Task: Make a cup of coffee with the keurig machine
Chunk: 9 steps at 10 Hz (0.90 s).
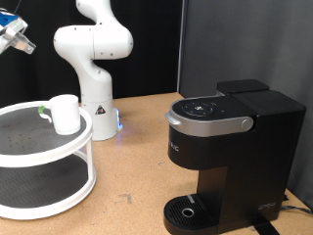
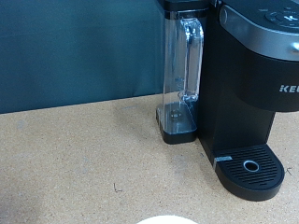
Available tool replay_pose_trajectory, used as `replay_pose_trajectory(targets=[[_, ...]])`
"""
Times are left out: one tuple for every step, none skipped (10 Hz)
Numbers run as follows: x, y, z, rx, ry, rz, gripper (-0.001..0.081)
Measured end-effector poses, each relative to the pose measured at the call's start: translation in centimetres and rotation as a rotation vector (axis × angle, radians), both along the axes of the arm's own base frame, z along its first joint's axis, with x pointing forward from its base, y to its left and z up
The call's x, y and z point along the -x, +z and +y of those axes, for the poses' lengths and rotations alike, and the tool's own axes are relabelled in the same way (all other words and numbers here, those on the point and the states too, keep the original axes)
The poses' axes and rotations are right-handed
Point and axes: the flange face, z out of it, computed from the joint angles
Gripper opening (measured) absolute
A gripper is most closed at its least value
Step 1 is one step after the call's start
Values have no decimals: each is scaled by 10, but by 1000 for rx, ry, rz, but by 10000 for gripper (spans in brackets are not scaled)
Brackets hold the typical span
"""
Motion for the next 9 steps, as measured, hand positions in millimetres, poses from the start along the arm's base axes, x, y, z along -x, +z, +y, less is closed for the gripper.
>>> replay_pose_trajectory(targets=[[1,-1,-1,-2,-3,1,0],[1,-1,-1,-2,-2,2,0],[1,-3,1,-5,0,3,0],[0,-8,2,-3,-4,3,0],[-1,-17,4,5,-14,0,0],[-3,-27,7,15,-23,-5,0],[-4,-38,10,24,-32,-6,0],[-5,-47,13,34,-38,-7,0],[-5,-57,16,42,-39,-2,0]])
